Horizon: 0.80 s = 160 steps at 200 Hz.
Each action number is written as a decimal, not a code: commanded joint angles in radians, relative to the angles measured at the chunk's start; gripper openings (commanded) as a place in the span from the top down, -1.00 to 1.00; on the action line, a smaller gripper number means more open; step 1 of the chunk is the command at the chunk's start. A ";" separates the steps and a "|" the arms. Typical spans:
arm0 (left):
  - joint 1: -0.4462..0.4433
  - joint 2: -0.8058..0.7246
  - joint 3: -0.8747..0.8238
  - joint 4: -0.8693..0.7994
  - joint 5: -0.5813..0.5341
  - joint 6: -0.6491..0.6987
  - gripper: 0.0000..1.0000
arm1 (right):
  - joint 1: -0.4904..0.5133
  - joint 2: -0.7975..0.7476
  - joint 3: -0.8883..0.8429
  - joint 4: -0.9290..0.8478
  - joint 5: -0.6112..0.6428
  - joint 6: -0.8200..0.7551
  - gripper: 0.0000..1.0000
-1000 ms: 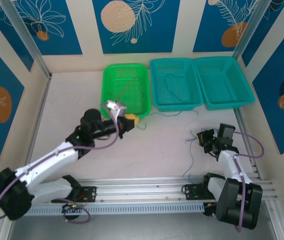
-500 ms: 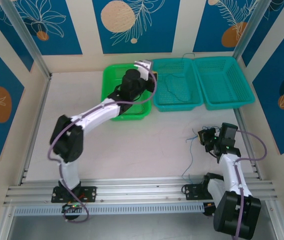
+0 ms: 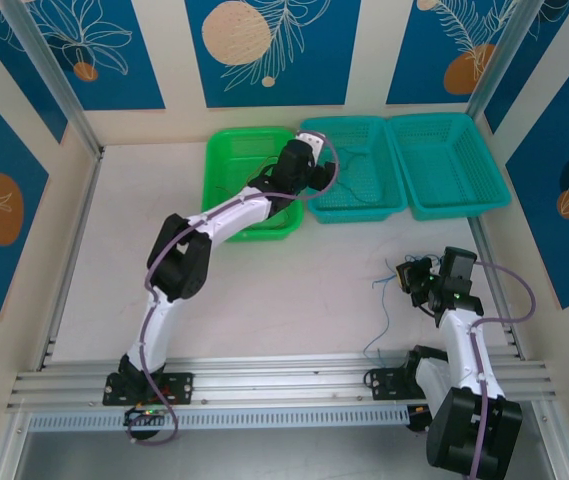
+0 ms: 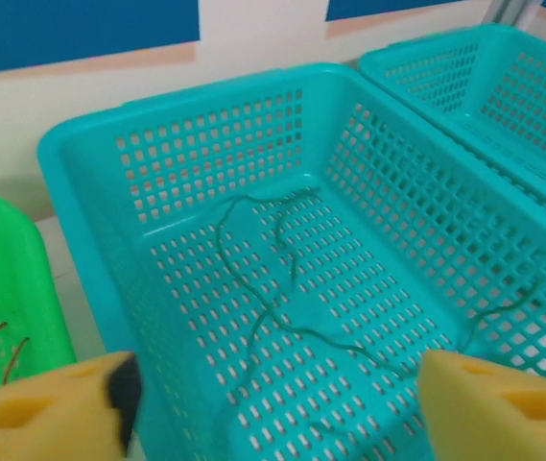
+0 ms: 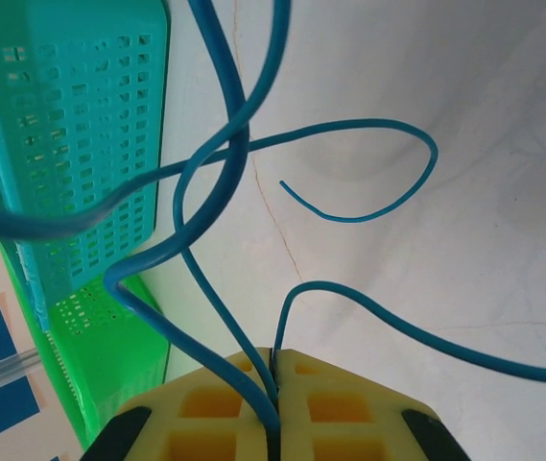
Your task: Untangle the cables
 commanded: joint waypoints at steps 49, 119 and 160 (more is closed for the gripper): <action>-0.014 -0.353 -0.280 0.090 0.233 -0.021 -0.78 | 0.016 0.028 0.097 0.023 -0.300 -0.272 1.00; -0.018 -0.797 -0.845 0.274 0.518 0.082 -0.76 | 0.442 0.157 0.353 -0.096 -0.333 -0.608 1.00; -0.023 -1.023 -1.103 0.228 0.551 0.277 -0.76 | 0.617 0.309 0.492 -0.082 -0.393 -0.705 1.00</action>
